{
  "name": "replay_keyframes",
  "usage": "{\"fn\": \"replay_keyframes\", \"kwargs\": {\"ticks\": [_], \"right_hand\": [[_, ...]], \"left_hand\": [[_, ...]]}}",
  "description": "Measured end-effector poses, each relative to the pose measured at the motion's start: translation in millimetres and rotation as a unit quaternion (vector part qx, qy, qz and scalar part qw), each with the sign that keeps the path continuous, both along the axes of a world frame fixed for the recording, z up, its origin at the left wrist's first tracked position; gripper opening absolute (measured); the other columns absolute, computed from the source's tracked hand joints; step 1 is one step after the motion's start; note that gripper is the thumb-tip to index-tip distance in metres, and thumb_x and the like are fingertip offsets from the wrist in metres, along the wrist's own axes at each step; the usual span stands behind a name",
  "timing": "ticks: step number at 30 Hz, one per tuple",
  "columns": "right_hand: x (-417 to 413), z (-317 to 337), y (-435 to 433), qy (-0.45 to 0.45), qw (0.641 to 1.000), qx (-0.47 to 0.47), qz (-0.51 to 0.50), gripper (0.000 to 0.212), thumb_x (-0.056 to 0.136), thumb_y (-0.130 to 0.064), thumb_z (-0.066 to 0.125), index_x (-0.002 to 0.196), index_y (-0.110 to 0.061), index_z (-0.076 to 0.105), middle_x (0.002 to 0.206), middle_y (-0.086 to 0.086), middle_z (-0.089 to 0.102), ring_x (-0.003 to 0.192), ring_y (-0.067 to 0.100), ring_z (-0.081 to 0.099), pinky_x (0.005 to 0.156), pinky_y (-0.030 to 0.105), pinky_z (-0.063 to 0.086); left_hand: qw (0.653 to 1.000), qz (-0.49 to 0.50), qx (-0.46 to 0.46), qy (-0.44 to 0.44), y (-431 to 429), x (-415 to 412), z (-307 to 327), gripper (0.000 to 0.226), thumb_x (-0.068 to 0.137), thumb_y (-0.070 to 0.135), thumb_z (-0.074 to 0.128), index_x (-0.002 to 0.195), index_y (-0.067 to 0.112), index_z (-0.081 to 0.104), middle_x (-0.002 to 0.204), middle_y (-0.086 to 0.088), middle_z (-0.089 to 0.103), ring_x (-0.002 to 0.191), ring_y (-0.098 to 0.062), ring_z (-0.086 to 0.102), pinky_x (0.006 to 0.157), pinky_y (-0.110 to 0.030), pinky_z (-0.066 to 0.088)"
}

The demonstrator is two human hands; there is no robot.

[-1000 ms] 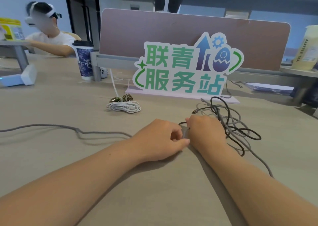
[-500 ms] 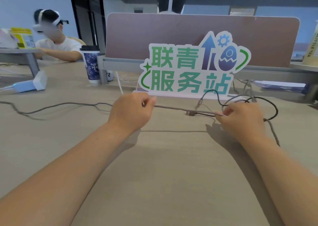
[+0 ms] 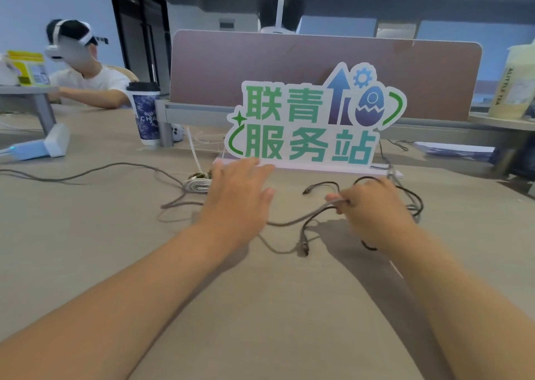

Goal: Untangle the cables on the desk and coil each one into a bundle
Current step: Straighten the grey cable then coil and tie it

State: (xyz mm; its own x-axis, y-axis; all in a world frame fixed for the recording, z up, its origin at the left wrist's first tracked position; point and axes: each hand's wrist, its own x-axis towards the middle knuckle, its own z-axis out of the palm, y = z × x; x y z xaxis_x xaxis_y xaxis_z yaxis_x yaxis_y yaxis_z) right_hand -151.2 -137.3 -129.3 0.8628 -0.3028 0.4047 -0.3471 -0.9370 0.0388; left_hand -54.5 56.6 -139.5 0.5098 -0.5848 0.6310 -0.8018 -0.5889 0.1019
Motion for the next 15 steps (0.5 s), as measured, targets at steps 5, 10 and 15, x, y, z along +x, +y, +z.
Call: {"fn": "replay_keyframes", "kwargs": {"ticks": [5, 10, 15], "right_hand": [[4.2, 0.1, 29.0, 0.05, 0.994, -0.06, 0.075, 0.037, 0.098, -0.031, 0.033, 0.066, -0.026, 0.052, 0.069, -0.006, 0.056, 0.079, 0.018, 0.053, 0.109, 0.034, 0.021], [4.0, 3.5, 29.2, 0.038, 0.997, -0.061, 0.043, 0.047, 0.099, -0.039, 0.03, 0.06, -0.017, 0.041, 0.055, -0.004, 0.04, 0.057, 0.018, 0.039, 0.084, 0.029, 0.028], [7.9, 4.5, 38.0, 0.055, 0.997, -0.055, 0.009, 0.043, 0.098, -0.033, 0.033, 0.057, -0.02, 0.034, 0.058, -0.004, 0.038, 0.054, 0.015, 0.032, 0.081, 0.03, 0.027]], "left_hand": [[0.988, -0.118, 0.045, 0.088, -9.7, -21.7, -5.4, 0.035, 0.095, 0.049, 0.036, 0.113, 0.032, 0.062, 0.095, 0.008, 0.067, 0.094, -0.016, 0.058, 0.081, -0.03, 0.041], [0.952, -0.154, -0.089, 0.25, -3.0, -11.7, -3.0, 0.056, 0.088, 0.067, 0.031, 0.079, 0.024, 0.067, 0.061, 0.003, 0.06, 0.057, -0.01, 0.054, 0.057, -0.033, 0.045], [0.957, -0.213, -0.031, 0.194, -5.9, -27.0, -0.3, 0.041, 0.081, 0.06, 0.056, 0.07, 0.022, 0.067, 0.058, 0.011, 0.057, 0.059, 0.008, 0.052, 0.053, -0.015, 0.034]]}}
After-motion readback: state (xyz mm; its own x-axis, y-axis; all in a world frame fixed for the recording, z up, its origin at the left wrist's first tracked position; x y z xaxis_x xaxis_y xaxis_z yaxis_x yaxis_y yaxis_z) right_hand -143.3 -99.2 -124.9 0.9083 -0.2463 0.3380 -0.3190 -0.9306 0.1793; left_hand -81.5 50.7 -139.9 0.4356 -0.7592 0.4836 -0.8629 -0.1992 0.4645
